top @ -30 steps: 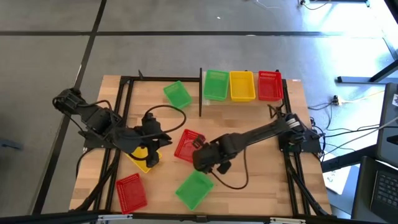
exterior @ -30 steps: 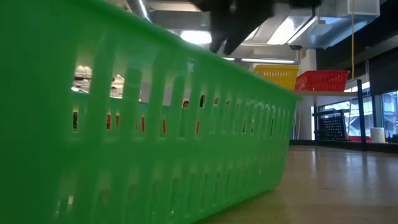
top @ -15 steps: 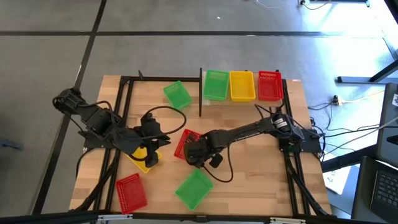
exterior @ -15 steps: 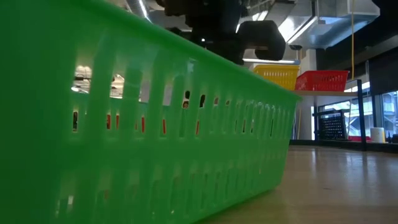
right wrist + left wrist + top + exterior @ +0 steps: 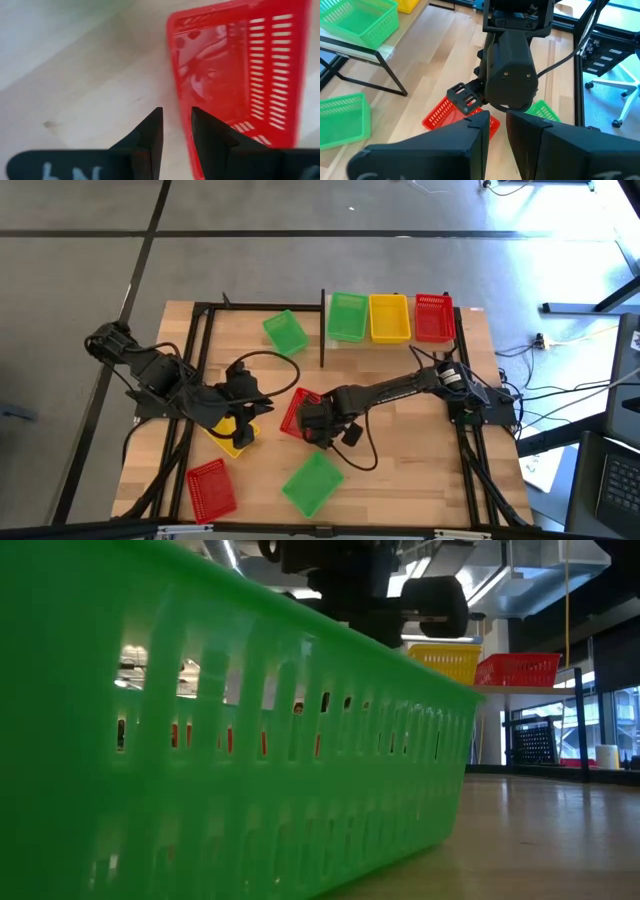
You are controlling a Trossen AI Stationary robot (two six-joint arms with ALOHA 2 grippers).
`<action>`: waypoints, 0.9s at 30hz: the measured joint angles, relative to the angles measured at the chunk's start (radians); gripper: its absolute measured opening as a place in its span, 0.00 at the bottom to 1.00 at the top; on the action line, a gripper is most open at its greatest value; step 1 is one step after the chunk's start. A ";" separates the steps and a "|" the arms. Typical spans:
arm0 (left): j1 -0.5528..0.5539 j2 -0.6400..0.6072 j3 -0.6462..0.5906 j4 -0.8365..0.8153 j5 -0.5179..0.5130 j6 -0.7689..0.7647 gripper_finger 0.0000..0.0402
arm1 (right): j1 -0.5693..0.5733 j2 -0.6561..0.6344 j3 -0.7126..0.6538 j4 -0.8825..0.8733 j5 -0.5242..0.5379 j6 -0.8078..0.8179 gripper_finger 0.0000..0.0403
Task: Stack baskets on shelf by color
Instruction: Stack the top red bin on the red bin on the shelf
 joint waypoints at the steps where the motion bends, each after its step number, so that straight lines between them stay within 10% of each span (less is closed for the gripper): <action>1: 0.000 0.000 0.000 0.000 0.000 0.000 0.14 | -0.002 0.000 0.000 0.002 0.004 -0.007 0.25; 27: 0.000 0.000 0.000 -0.037 0.005 -0.001 0.14 | -0.025 0.088 0.000 0.038 -0.004 -0.060 0.21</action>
